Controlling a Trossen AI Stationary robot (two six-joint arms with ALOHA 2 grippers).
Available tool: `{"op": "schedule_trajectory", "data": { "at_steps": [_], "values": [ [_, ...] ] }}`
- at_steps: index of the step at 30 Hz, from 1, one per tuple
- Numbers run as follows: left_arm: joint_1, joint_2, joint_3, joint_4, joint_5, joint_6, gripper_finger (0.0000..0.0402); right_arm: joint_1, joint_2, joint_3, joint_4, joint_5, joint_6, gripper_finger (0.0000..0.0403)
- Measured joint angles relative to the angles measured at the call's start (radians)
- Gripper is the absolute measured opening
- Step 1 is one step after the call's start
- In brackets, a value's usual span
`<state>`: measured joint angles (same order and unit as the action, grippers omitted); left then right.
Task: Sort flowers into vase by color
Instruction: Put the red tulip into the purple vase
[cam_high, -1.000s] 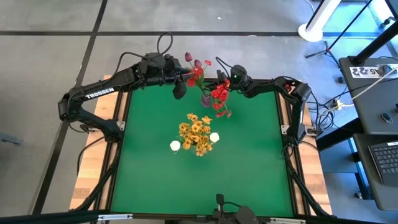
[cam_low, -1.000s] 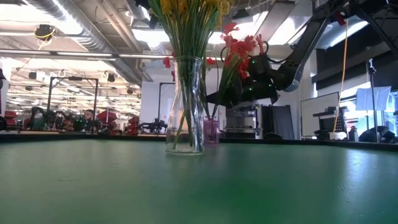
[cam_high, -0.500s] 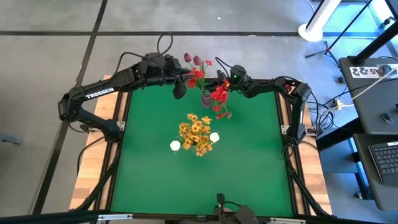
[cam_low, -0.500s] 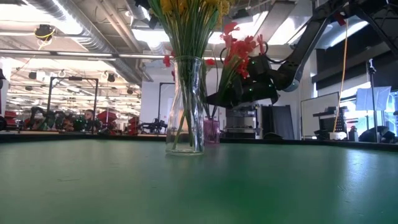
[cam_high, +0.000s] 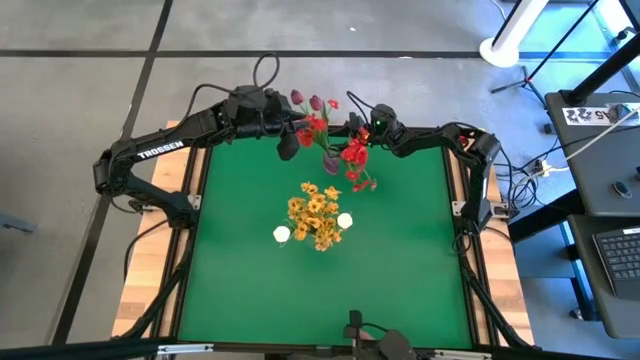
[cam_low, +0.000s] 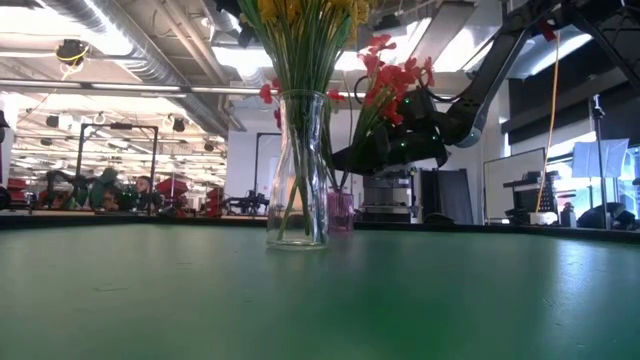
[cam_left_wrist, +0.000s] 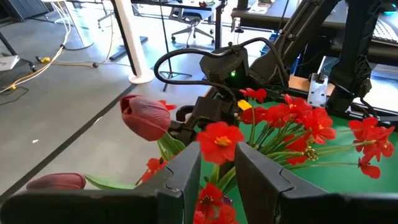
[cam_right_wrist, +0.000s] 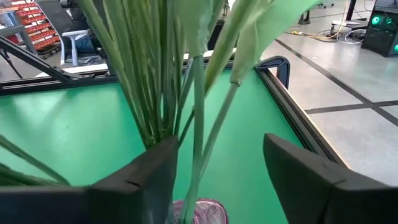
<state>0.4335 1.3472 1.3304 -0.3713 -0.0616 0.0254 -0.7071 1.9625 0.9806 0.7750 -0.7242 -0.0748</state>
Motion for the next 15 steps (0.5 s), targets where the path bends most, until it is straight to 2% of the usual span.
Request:
{"op": "schedule_trajectory", "data": {
  "at_steps": [8, 15],
  "values": [
    [0.0, 0.0, 0.0, -0.021, 0.0, 0.0, 0.0095, -0.007, -0.009, 0.0, -0.014, -0.001, 0.019, 0.0257],
    [0.0, 0.0, 0.0, -0.033, 0.0, 0.003, 0.0095, -0.043, -0.117, 0.0, -0.158, -0.001, 0.014, 0.0257]
  ]
}}
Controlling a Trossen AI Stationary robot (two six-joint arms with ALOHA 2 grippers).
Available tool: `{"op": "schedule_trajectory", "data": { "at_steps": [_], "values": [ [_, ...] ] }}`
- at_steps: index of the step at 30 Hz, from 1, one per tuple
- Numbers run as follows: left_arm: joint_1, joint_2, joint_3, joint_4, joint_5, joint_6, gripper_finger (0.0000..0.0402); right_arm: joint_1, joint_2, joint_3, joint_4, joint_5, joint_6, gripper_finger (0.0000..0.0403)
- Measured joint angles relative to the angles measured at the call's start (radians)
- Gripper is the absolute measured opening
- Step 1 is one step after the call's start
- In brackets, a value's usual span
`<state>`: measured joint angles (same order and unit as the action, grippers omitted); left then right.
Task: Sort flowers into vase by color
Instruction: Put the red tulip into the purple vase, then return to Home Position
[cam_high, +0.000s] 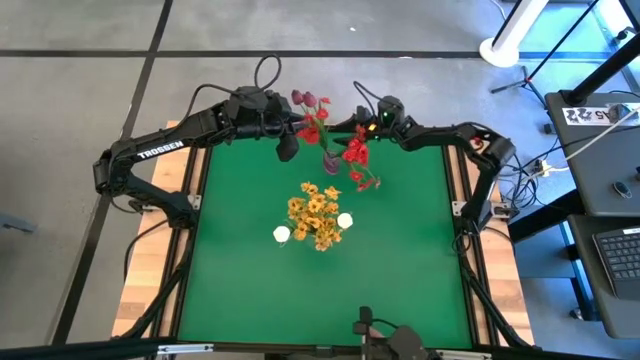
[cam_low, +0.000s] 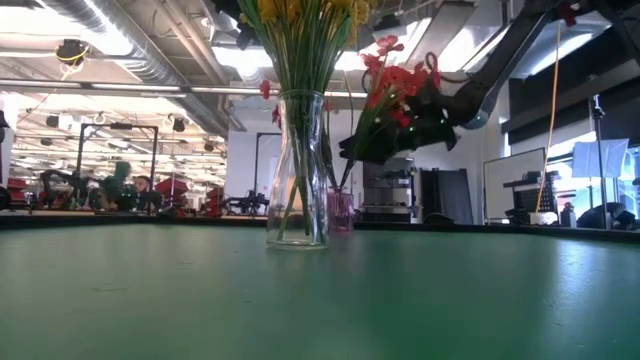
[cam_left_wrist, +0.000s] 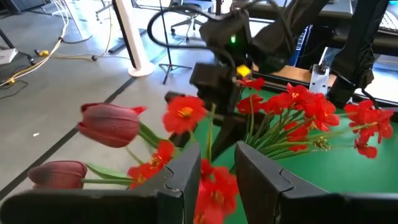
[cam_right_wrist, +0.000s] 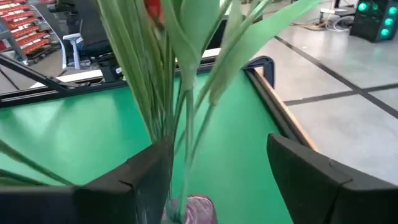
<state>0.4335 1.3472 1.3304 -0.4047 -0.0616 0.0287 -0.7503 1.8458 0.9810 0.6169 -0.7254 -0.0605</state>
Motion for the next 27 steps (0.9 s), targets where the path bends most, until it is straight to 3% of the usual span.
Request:
{"op": "schedule_trajectory", "data": {
  "at_steps": [10, 16, 23, 27],
  "values": [
    [0.0, 0.0, 0.0, 0.0, 0.0, 0.001, 0.0095, -0.04, -0.126, 0.001, -0.246, 0.003, -0.087, 0.0257],
    [0.0, -0.007, -0.002, -0.014, -0.014, 0.008, 0.0095, -0.072, -0.275, 0.0, -0.402, 0.229, -0.144, 0.0257],
    [0.0, -0.108, -0.002, -0.026, -0.11, 0.062, 0.0095, -0.075, -0.519, 0.0, -0.571, 0.478, -0.19, 0.0257],
    [0.0, -0.219, -0.002, -0.055, -0.139, 0.047, 0.0095, -0.075, -0.666, 0.0, -0.641, 0.513, -0.16, 0.0257]
  ]
}}
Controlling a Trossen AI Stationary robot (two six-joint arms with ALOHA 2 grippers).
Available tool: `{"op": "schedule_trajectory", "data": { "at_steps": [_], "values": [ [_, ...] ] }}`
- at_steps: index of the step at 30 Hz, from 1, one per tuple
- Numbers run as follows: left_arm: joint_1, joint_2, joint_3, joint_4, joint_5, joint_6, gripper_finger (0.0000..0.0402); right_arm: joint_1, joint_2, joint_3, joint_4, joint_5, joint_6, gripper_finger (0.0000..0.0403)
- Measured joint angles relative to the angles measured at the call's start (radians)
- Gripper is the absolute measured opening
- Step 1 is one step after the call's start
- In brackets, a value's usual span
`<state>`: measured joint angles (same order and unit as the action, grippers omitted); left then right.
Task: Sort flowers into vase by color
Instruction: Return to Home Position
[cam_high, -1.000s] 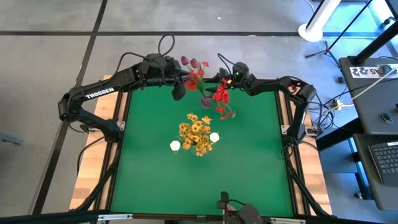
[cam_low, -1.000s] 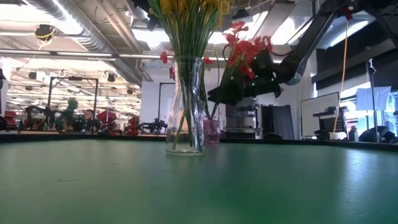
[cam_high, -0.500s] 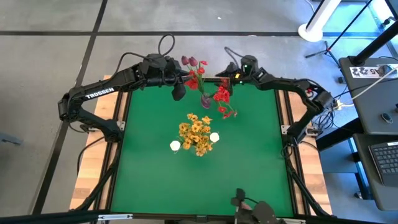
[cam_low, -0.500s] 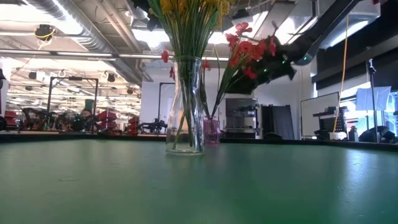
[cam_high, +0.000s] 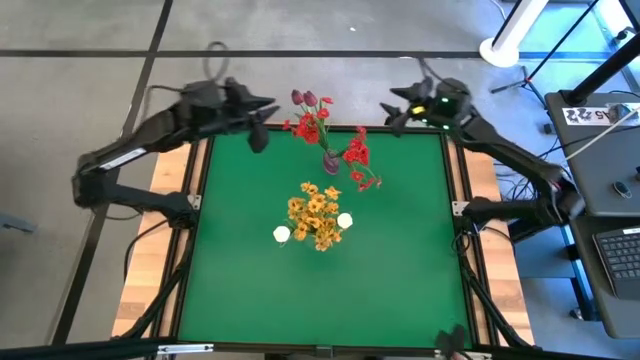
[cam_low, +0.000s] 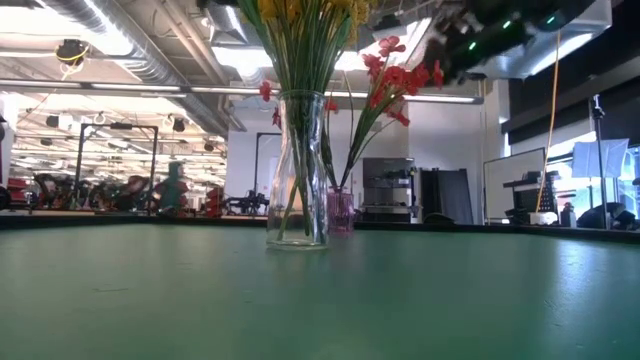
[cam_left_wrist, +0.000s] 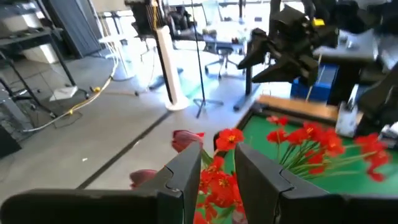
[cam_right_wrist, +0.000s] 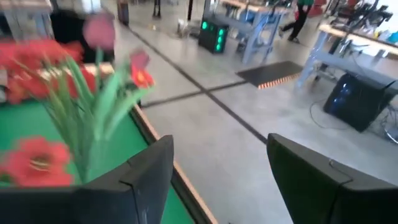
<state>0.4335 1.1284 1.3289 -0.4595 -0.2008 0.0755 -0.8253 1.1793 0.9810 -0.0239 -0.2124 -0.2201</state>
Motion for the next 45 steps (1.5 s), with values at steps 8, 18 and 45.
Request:
{"op": "schedule_trajectory", "data": {
  "at_steps": [8, 18, 45],
  "values": [
    [-0.024, -0.223, -0.124, -0.025, -0.003, -0.098, 0.0095, 0.061, -0.196, -0.003, -0.116, -0.012, 0.142, 0.0234],
    [-0.105, -0.491, -0.419, 0.174, -0.027, -0.208, 0.0095, 0.361, -0.365, -0.06, -0.195, 0.225, 0.188, 0.011],
    [-0.509, -0.805, -0.542, 0.112, -0.15, -0.208, 0.0095, 1.049, -0.616, -0.266, -0.235, 0.595, 0.196, 0.0009]
  ]
}}
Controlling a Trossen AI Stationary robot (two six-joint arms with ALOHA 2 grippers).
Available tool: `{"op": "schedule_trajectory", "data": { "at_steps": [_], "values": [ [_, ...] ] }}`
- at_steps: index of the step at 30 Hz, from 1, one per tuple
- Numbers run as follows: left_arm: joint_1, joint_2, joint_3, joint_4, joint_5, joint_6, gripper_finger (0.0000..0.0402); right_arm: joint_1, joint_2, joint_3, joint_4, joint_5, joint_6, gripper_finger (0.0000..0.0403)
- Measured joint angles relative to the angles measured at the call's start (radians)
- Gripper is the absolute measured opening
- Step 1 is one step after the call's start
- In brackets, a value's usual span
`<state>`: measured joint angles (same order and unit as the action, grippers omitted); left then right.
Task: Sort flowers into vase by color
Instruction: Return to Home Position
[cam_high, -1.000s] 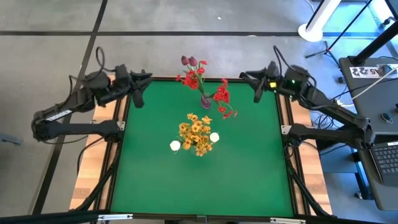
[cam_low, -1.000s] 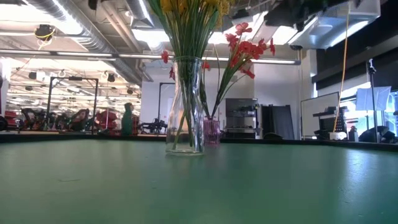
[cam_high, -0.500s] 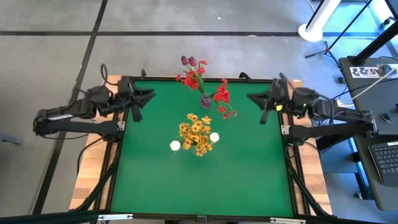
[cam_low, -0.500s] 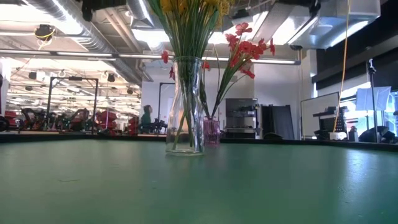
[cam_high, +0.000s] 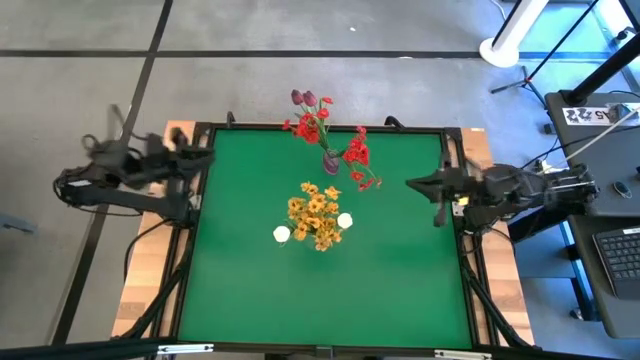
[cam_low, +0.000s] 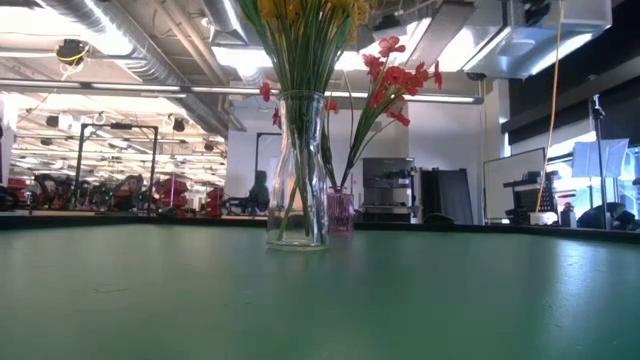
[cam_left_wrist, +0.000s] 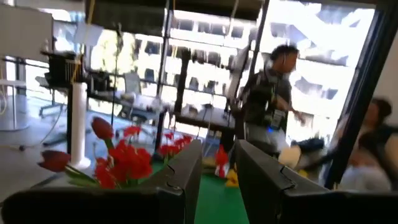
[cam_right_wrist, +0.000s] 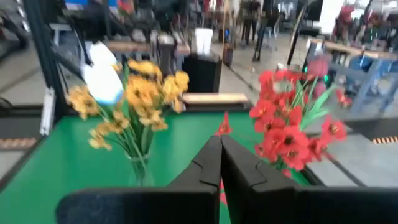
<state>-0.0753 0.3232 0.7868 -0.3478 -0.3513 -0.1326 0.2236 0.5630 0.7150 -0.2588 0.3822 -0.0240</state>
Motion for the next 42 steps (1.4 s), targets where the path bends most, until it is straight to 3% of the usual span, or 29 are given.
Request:
{"op": "schedule_trajectory", "data": {
  "at_steps": [5, 11, 19, 25, 33, 42],
  "values": [
    [0.001, -0.131, -0.05, -0.018, 0.018, 0.013, 0.0088, 0.061, -0.148, -0.036, 0.012, 0.002, -0.058, 0.0009],
    [0.001, -0.167, -0.201, 0.096, 0.029, 0.073, 0.0055, 0.058, -0.262, -0.159, 0.086, -0.209, -0.147, 0.0009],
    [0.001, -0.166, -0.347, 0.221, 0.023, 0.091, 0.0005, 0.058, -0.399, -0.237, 0.052, -0.142, -0.187, 0.0009],
    [0.02, -0.167, -0.347, 0.248, 0.03, 0.09, 0.0001, 0.057, -0.562, -0.235, 0.016, -0.225, -0.219, 0.0003],
    [0.041, -0.144, -0.396, 0.284, 0.035, 0.084, 0.0001, 0.057, -0.543, -0.29, 0.038, -0.181, -0.218, 0.0002],
    [0.092, -0.144, -0.473, 0.383, 0.115, 0.062, 0.0, 0.057, -0.542, -0.457, 0.256, -0.184, -0.235, 0.0001]
  ]
}}
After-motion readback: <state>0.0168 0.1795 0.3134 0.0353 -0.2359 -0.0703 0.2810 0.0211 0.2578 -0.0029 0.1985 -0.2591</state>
